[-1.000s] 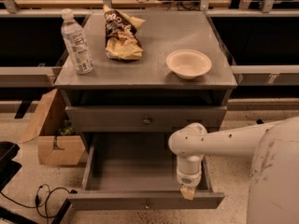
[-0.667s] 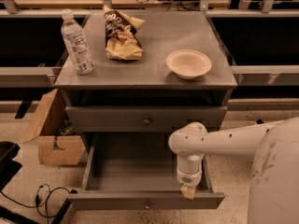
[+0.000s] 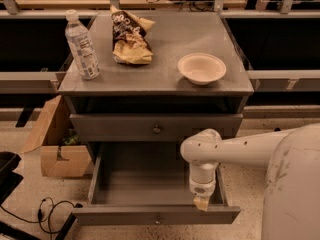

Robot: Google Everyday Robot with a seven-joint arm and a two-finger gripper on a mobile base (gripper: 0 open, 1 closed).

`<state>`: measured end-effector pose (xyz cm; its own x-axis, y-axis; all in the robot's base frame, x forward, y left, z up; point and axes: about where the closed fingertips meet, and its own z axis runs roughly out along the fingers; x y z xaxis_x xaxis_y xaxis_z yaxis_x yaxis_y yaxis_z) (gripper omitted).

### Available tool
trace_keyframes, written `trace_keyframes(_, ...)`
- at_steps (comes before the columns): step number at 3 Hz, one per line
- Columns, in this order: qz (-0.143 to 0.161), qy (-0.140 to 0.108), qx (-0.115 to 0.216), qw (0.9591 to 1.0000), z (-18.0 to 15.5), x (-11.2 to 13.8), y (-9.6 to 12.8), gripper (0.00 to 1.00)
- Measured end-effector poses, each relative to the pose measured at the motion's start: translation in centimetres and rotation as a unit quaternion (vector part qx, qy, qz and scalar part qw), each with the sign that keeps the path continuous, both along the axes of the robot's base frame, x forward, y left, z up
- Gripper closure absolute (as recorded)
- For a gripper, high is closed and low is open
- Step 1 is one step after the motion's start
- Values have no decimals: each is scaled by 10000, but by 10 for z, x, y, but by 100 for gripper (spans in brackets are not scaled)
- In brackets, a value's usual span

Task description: Open middle drawer

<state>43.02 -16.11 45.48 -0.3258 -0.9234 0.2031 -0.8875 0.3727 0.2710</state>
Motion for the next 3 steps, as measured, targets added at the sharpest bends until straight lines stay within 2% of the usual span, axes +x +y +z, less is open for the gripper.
trace_keyframes(3,-70,59,-7,10000,5,3,0,100)
